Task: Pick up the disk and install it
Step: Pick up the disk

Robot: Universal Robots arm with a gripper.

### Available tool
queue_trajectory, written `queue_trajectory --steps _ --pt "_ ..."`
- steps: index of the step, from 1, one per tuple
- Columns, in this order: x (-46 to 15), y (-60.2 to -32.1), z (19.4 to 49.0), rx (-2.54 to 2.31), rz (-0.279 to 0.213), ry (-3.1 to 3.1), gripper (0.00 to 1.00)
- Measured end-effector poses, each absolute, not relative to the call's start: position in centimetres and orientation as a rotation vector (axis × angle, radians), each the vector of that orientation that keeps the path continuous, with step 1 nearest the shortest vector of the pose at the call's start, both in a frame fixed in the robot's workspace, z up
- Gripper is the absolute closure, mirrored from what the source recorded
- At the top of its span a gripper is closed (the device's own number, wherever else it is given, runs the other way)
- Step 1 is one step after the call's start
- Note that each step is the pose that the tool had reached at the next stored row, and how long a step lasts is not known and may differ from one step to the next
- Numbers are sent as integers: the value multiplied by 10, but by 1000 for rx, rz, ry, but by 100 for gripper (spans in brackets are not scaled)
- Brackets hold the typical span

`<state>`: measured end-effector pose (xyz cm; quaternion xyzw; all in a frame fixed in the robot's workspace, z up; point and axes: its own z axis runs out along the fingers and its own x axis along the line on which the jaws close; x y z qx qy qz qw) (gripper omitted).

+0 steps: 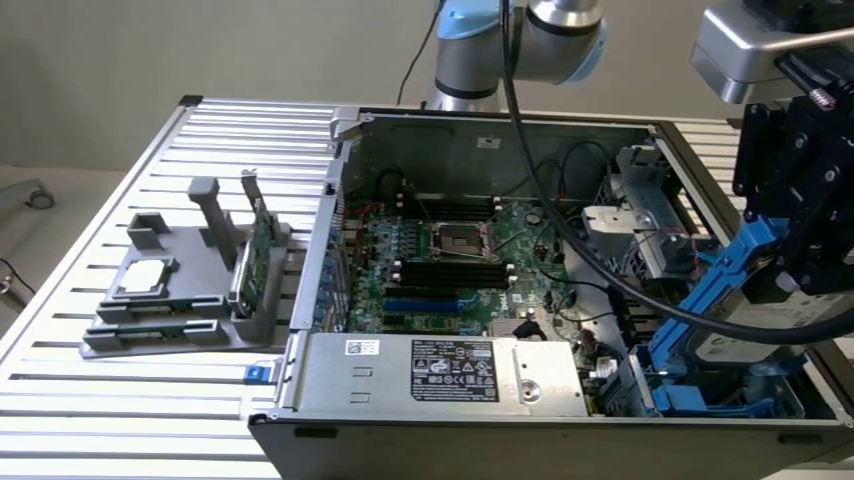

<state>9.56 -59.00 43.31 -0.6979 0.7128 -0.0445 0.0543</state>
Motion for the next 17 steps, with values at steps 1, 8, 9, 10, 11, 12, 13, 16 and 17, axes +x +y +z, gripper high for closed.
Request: queue_trajectory --steps 1,8,9,10,11,12,13,16,17 --pt "96 -591 433 -2122 -132 2167 67" --pt "97 -598 433 -2132 -110 2178 67" --pt "97 -598 433 -2133 -107 2179 67" --pt "97 -598 433 -2134 -105 2180 67" --pt "97 -598 433 -2135 -104 2181 67" --pt "97 -598 433 -2135 -102 2181 67" --pt "97 -598 434 -2134 -100 2181 67" --pt "97 -598 434 -2136 -95 2182 67" --pt "97 -599 434 -2136 -94 2183 67"
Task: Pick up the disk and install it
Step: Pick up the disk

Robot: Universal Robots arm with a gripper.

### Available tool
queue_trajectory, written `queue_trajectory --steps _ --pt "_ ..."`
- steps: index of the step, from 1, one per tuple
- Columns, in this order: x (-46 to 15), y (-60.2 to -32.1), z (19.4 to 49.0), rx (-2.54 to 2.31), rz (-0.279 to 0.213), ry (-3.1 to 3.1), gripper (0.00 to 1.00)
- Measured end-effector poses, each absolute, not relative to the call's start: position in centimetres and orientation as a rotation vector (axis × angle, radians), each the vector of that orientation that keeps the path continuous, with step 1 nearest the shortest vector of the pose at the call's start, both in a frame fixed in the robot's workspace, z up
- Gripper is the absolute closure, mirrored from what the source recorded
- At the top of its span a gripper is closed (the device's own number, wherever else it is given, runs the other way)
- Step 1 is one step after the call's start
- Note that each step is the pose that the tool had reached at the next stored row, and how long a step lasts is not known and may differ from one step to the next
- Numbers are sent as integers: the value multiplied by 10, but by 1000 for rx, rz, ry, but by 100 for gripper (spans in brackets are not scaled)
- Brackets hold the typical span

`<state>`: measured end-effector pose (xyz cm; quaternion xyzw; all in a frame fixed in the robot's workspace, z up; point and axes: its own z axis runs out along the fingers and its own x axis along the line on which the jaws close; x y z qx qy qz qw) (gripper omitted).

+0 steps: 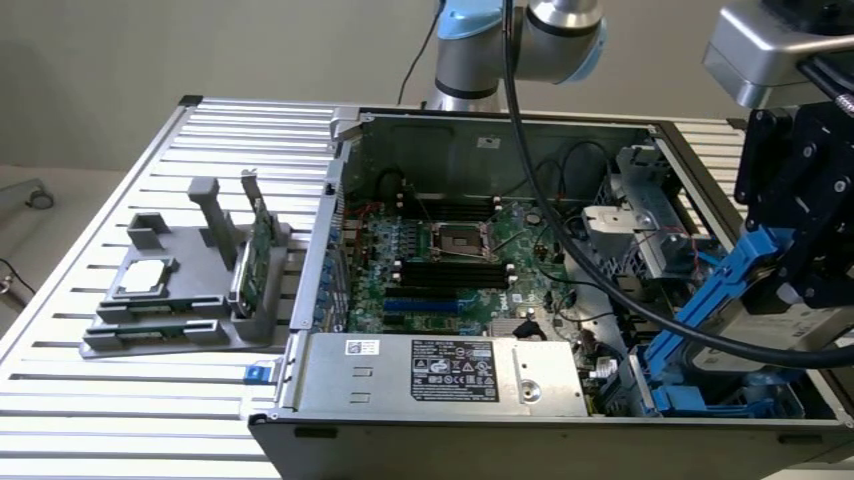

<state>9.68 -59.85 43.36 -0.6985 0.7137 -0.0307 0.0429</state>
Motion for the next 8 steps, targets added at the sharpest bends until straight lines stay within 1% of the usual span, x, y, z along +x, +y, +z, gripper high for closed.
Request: queue_trajectory --steps 8 --pt "97 -599 434 -2141 -83 2185 67"
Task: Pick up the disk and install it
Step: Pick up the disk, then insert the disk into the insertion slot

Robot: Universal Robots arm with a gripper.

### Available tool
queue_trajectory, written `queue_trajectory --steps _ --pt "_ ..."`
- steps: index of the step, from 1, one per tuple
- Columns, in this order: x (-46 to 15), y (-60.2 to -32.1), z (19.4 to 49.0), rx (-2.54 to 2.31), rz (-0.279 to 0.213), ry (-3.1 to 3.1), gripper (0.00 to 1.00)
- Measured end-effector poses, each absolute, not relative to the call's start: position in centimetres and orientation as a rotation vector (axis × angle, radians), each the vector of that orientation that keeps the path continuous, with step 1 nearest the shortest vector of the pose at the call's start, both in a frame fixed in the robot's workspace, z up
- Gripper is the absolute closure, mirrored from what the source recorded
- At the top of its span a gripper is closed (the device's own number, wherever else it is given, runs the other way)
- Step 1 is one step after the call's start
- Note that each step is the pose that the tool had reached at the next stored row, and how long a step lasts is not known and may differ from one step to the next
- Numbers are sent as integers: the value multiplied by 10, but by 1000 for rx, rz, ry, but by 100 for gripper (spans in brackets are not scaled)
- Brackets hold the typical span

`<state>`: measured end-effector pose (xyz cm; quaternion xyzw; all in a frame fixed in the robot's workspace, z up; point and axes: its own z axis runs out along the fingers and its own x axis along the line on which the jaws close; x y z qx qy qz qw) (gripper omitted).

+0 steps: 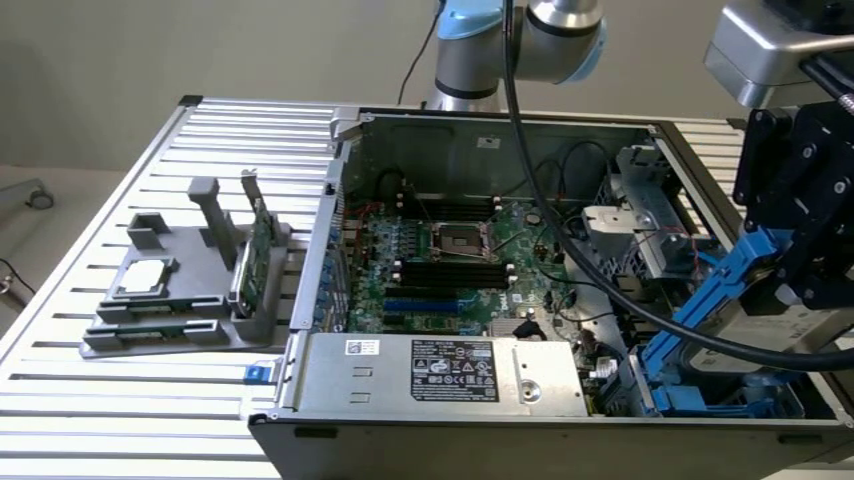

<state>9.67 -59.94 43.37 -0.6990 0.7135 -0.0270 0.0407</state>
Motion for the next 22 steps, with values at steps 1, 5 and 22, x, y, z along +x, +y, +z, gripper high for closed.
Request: queue_trajectory --steps 1,5,22 --pt "97 -599 434 -2141 -80 2183 67" --pt "97 -600 433 -2146 -71 2172 67" --pt "98 -607 425 -2166 -56 2147 67"
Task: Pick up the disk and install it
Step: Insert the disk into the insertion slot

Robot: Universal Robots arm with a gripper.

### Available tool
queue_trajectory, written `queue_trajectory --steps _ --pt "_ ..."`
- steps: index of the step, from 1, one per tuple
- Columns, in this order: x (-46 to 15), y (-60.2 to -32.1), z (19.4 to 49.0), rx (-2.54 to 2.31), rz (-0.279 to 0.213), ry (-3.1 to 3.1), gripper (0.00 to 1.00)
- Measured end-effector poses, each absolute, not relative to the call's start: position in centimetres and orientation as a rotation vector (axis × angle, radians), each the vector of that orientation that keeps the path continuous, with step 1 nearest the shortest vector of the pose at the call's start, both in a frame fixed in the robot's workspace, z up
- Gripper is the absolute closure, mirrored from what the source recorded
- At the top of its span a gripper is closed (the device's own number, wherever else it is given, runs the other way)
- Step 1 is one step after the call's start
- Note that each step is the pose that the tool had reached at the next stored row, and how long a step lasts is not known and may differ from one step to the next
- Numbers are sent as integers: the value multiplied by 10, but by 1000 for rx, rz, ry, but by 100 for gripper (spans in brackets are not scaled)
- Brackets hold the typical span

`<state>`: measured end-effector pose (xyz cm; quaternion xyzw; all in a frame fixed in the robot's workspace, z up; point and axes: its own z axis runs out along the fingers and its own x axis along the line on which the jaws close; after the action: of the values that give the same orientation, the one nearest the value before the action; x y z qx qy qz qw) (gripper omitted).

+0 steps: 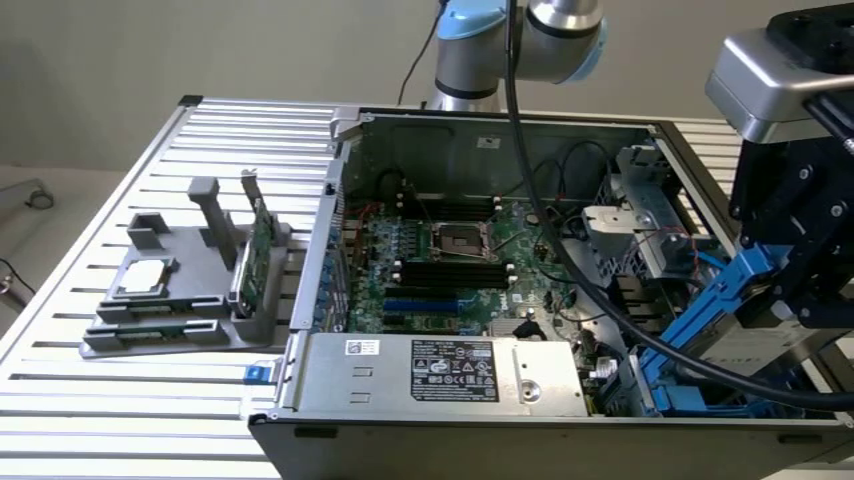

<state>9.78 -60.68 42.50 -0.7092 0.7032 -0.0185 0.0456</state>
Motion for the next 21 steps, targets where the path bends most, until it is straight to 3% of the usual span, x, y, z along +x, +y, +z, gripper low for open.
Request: queue_trajectory --steps 21 --pt "105 -608 419 -2206 22 2125 67"
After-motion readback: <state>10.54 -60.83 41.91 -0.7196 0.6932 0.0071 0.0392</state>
